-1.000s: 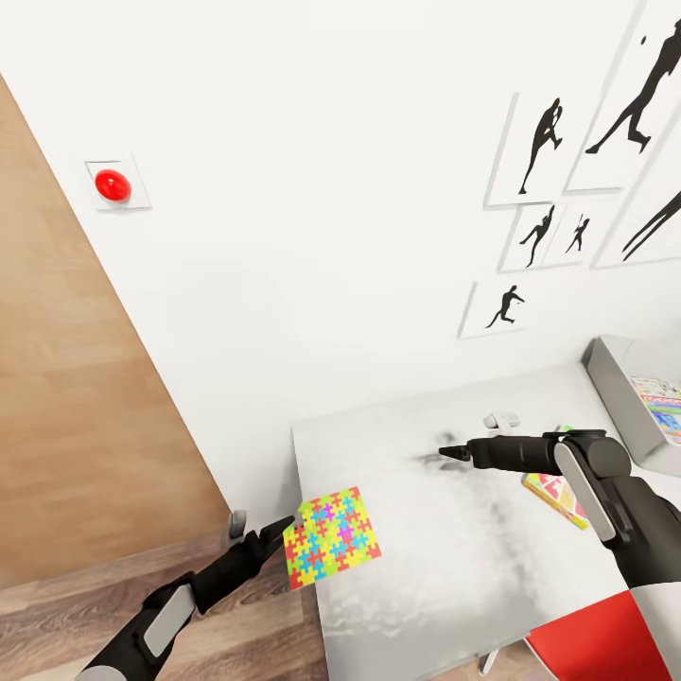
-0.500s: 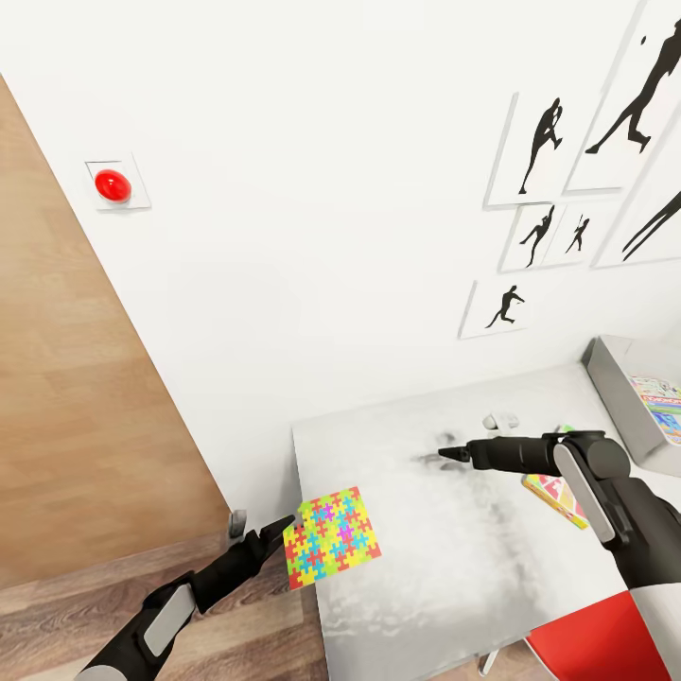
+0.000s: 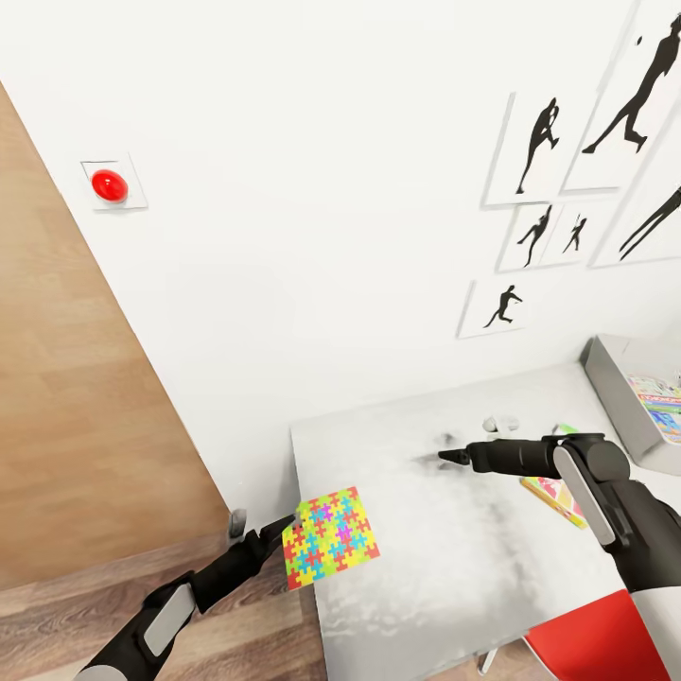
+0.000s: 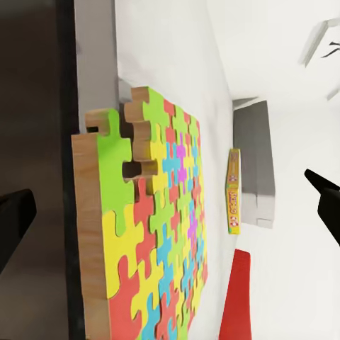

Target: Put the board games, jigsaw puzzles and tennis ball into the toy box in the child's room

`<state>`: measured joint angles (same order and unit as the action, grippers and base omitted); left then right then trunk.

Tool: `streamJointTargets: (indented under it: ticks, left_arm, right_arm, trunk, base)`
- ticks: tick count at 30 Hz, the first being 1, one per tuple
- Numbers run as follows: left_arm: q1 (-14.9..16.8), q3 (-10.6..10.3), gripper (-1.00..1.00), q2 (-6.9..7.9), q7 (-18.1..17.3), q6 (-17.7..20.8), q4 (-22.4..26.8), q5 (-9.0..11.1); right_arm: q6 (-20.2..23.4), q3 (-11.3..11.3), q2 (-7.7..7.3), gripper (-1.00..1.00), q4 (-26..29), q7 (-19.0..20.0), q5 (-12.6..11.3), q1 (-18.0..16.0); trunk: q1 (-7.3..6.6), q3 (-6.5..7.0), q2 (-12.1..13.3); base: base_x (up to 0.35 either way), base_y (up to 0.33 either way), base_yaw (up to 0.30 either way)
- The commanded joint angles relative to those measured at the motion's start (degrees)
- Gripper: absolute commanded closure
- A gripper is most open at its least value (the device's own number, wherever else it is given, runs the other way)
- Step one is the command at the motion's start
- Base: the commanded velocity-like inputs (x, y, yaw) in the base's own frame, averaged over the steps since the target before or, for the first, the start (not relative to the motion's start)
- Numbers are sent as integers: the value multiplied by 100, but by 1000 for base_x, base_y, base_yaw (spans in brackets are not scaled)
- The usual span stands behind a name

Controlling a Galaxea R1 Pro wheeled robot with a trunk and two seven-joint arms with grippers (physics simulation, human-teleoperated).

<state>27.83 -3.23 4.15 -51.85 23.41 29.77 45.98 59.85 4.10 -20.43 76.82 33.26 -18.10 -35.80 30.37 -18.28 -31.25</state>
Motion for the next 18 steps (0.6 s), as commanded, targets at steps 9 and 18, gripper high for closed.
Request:
streamJointTargets:
  ticks: [9,18]
  left_arm:
    - [3,-30,-100,7,2,41,2,60]
    - [3,-29,-100,7,2,41,2,60]
  right_arm:
    - [15,5,-4,-100,10,40,35,2]
    - [15,5,-4,-100,15,40,35,7]
  trunk:
    - [2,-9,-8]
    - [2,-9,-8]
  base:
    - [0,0,-120]
    - [0,0,-42]
